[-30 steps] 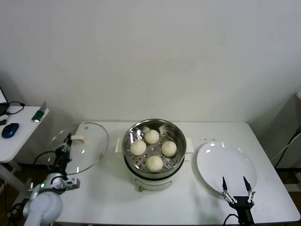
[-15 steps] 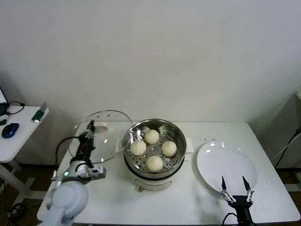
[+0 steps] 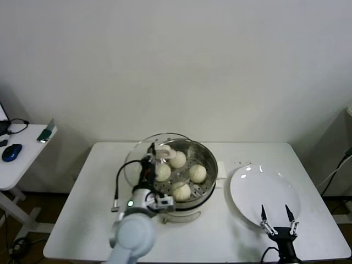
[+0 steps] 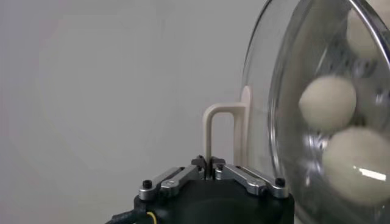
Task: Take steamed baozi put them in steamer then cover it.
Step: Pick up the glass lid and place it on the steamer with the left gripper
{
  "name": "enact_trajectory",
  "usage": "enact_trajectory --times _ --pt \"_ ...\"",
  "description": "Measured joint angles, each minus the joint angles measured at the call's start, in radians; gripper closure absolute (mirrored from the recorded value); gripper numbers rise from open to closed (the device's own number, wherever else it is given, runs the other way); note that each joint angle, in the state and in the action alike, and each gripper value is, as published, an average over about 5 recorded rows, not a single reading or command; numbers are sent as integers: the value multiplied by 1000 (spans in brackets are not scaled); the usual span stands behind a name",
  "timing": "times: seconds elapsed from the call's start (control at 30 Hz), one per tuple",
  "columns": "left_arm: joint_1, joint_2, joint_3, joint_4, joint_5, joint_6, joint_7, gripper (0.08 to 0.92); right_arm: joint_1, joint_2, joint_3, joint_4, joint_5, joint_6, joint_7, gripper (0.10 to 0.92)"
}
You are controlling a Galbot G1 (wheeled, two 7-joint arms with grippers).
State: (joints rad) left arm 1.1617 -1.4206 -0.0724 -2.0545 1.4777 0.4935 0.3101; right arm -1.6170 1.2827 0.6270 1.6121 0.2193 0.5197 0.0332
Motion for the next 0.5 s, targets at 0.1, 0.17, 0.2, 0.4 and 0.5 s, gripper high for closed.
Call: enact_trajectory --times 0.1,0.17,0.2,0.4,0.5 --pt "-1 -56 39 23 54 3 5 860 3 -5 -2 -9 7 6 2 203" --pt "-1 -86 59 38 85 4 6 860 4 -7 -4 -14 11 10 4 203" --pt "-2 -98 68 46 98 5 6 860 4 -7 -5 -16 12 11 4 203" --pt "-6 -156 95 91 157 12 1 860 3 -6 -10 -24 15 19 7 203" --pt "-3 -175 100 108 176 14 -3 860 2 -6 -10 -25 16 21 8 203"
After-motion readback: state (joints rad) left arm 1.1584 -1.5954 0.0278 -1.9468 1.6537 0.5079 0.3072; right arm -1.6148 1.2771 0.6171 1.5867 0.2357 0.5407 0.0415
